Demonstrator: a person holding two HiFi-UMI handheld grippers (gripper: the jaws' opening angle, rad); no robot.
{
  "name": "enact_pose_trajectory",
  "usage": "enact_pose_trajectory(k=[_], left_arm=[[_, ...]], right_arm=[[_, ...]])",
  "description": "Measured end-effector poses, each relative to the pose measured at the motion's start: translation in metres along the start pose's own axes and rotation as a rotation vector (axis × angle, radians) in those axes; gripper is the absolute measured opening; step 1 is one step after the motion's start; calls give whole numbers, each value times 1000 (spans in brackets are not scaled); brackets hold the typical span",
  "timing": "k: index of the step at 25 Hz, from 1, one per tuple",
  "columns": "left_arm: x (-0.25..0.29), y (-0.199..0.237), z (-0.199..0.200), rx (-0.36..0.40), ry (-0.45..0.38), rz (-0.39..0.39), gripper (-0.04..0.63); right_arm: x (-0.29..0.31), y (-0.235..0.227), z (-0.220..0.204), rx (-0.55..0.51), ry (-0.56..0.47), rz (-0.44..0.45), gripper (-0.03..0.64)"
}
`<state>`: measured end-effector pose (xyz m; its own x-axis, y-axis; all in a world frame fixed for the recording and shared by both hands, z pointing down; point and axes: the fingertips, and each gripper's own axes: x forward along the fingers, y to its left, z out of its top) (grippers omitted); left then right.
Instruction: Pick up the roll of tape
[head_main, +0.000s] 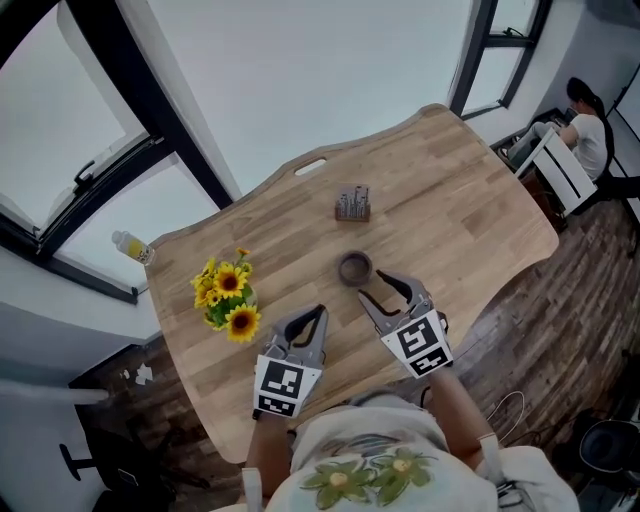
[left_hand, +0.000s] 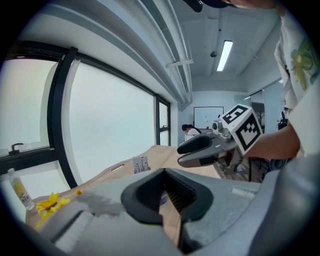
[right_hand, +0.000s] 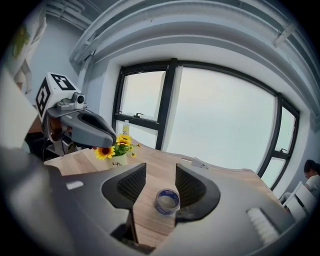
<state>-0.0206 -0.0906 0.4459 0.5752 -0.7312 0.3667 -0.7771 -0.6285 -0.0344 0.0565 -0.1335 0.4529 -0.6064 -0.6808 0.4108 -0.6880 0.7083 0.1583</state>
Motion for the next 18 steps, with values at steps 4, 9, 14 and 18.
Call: enact_pose_trajectory(k=[4, 9, 14, 18], left_arm=[[0, 6, -7, -31, 6, 35, 3], [-3, 20, -24, -87, 26, 80, 3], [-4, 29, -40, -126, 57, 90, 3], [0, 39, -48, -160, 69, 103, 3]], right_arm=[[19, 0, -13, -21, 39, 53, 189], [44, 7, -35, -40, 90, 116, 190], [65, 12, -56, -48, 149, 152, 190], [82, 12, -72, -81, 188, 153, 189]])
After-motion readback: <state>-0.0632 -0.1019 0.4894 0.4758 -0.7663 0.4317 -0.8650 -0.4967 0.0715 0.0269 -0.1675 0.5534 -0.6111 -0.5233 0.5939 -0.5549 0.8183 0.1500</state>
